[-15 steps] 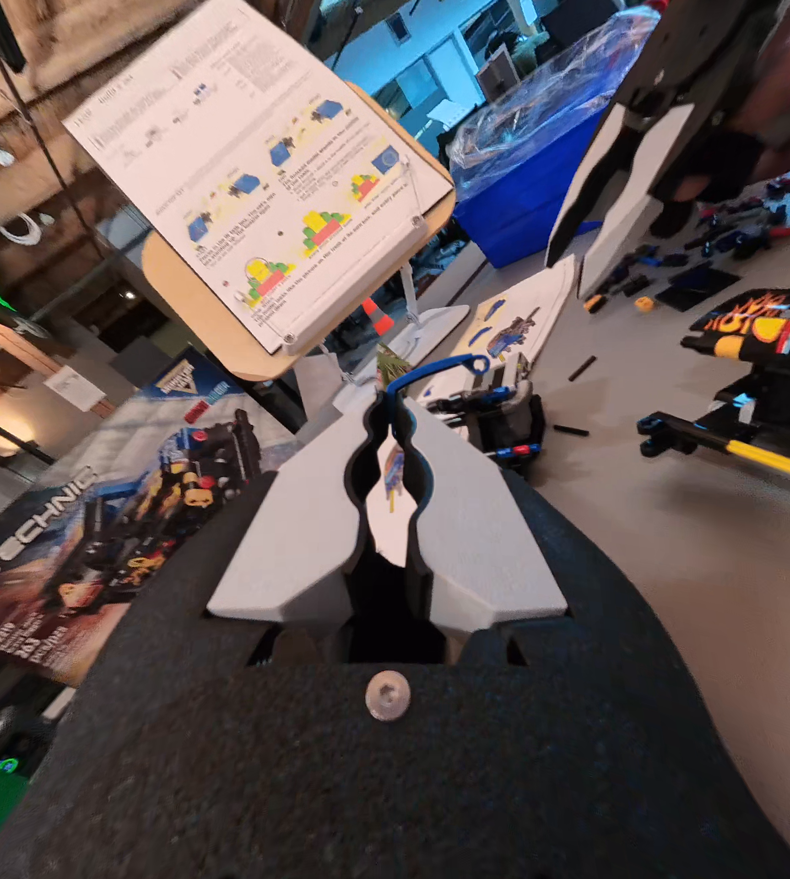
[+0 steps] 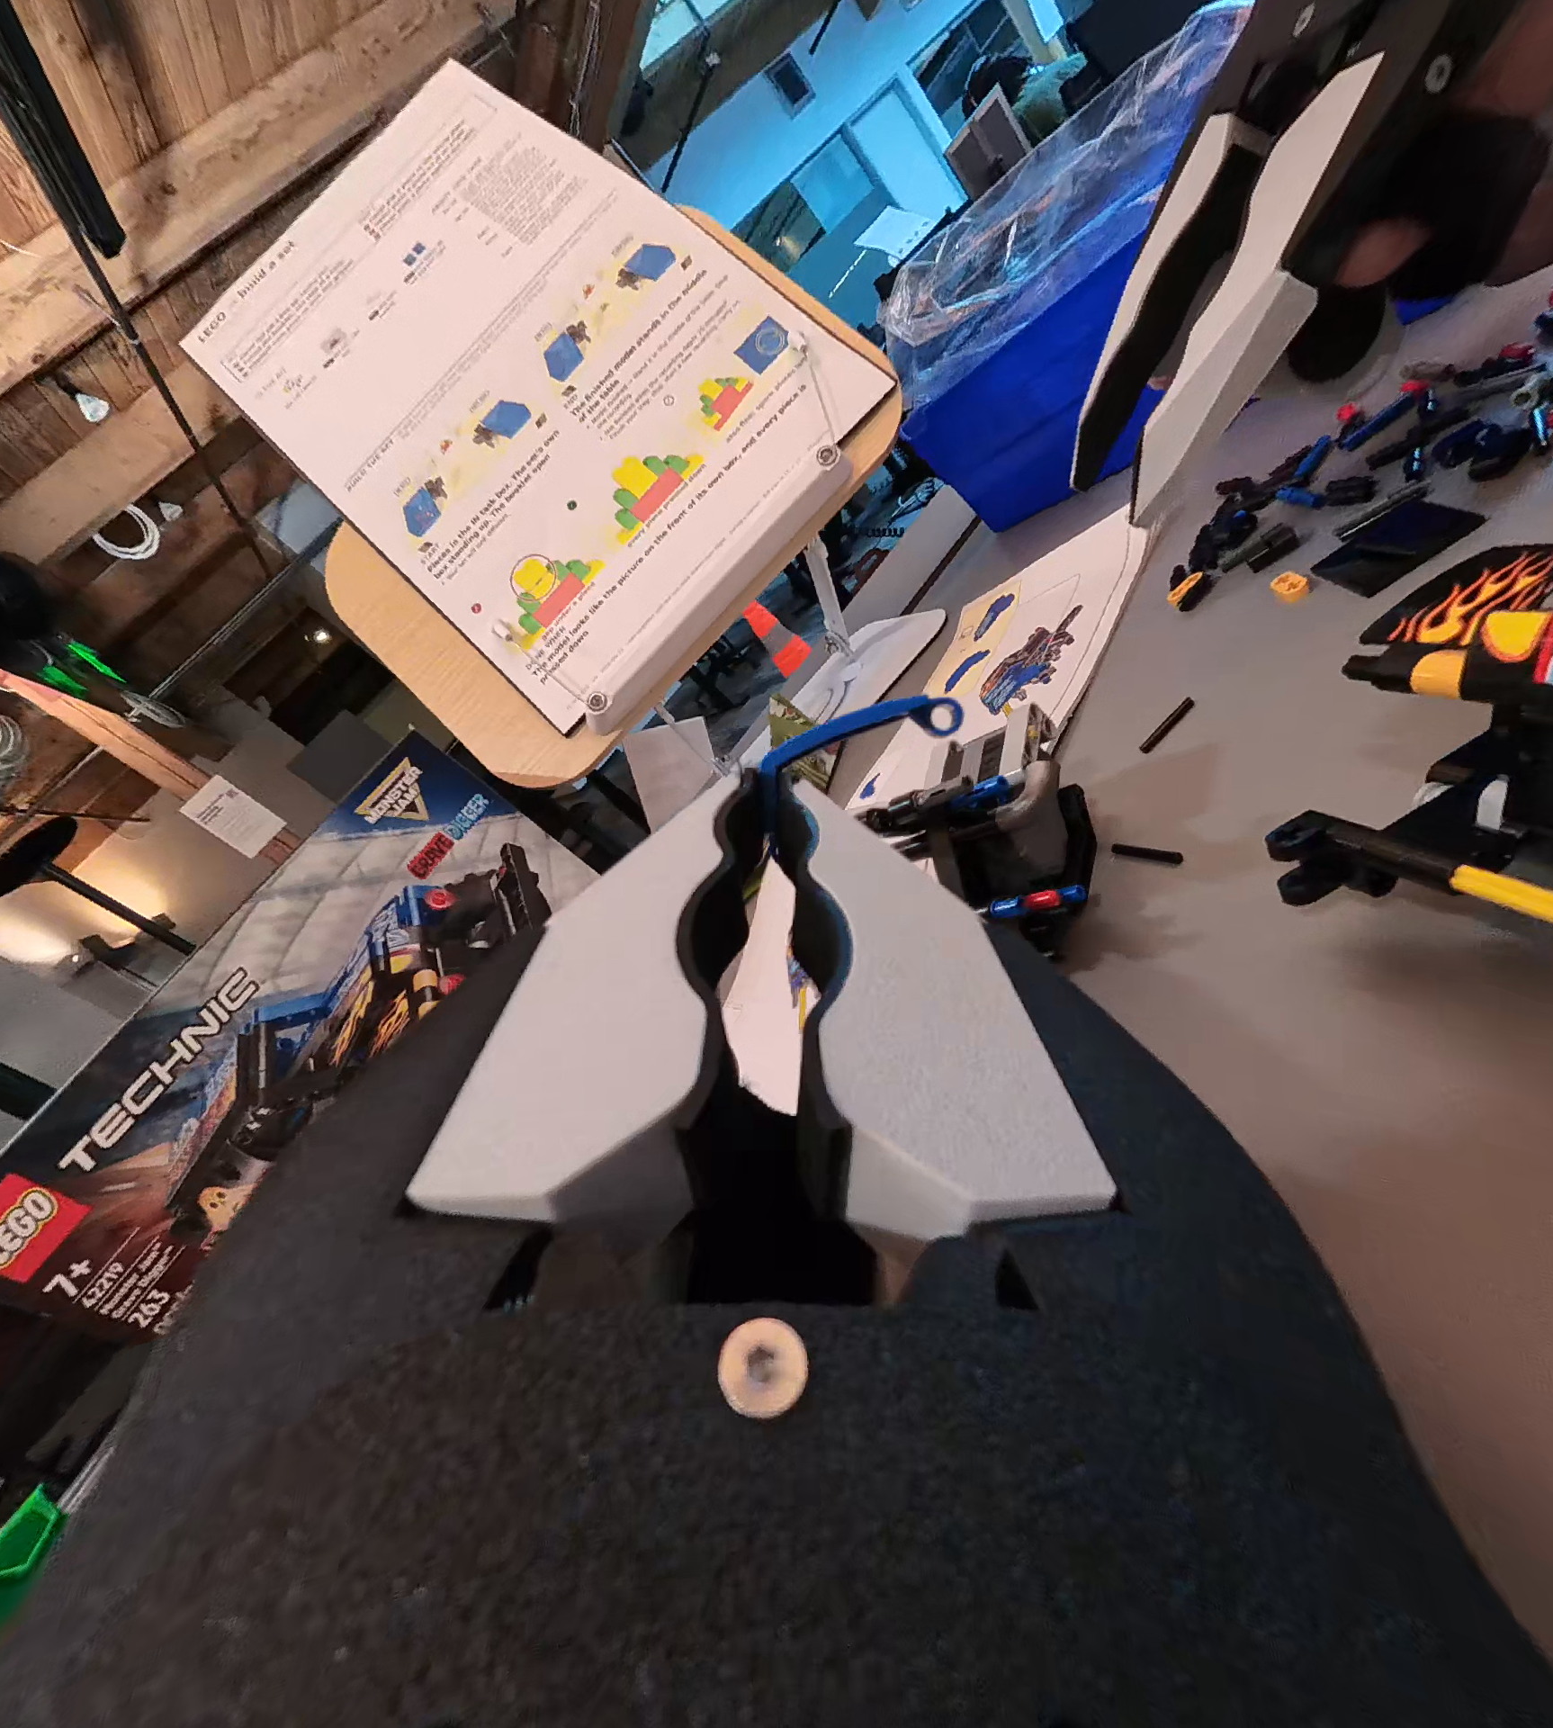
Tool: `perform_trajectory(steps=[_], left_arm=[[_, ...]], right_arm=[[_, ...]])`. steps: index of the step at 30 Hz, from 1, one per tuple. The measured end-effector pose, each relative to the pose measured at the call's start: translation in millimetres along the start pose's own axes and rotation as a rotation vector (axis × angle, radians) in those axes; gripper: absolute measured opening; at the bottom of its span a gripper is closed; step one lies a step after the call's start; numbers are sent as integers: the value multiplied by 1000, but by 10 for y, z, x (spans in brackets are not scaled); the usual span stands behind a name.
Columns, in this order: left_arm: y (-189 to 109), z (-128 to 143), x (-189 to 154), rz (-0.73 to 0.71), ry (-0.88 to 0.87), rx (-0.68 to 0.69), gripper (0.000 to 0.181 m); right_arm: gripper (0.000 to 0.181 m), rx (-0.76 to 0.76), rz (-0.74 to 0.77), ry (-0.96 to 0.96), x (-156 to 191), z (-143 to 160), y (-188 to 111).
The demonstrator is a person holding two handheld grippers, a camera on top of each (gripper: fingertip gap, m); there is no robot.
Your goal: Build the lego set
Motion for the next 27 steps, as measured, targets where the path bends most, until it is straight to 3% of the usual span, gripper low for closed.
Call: perform_trajectory(steps=[1, 27], left_arm=[[3, -4, -5, 4, -7, -1, 0], [-18, -34, -142, 78, 1, 11, 0]], right_arm=[[52, -3, -9, 4, 10, -1, 1], [46, -90, -133, 28, 219, -112, 16]])
Point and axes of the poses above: each gripper's, where its closed fingertips meet, y out along the fingers, z out of its underside, x = y × z across the jaws, the point moved 5 cm from there along -y, back along the fingers, and after that the axes turned 15 degrees about -y, right-handed, at the moved point
